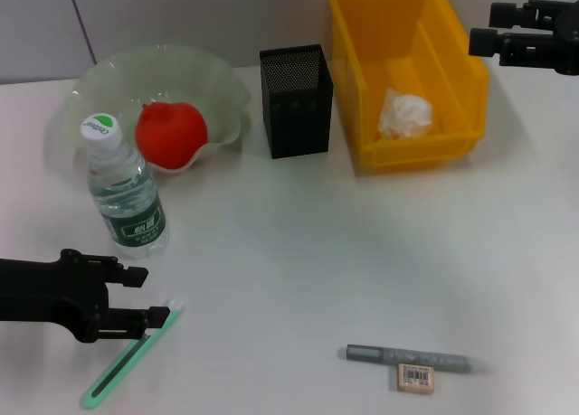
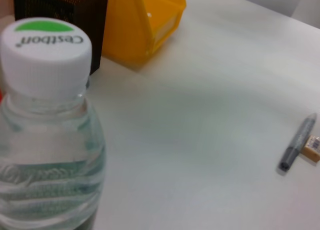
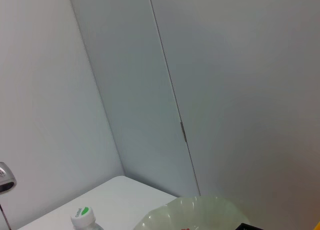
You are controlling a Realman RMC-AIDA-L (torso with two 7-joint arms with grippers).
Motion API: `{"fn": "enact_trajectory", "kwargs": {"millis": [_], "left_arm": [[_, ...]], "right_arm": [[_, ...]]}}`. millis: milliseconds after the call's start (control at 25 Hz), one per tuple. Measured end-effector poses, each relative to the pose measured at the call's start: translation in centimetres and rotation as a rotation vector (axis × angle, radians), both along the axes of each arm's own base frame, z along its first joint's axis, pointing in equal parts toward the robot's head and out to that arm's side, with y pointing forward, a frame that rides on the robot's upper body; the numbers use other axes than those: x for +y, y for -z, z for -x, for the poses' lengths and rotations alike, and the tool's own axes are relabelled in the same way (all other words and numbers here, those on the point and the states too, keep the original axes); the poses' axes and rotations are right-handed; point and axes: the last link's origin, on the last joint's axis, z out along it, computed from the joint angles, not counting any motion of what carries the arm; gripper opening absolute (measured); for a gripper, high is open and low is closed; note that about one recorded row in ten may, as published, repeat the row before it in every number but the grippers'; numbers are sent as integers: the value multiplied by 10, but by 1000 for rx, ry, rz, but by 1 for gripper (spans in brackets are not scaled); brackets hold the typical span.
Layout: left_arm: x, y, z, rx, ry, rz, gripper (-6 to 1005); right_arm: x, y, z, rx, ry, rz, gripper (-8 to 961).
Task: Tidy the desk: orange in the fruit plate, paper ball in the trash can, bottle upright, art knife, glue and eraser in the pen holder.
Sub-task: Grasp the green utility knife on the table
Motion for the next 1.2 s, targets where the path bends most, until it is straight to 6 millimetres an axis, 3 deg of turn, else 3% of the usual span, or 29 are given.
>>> {"fn": "enact_trajectory", "kwargs": {"millis": [1200], "left_arm": [[6, 16, 2, 52, -43, -3, 666]], "right_arm": [[2, 2, 2, -10, -6, 10, 755]]}}
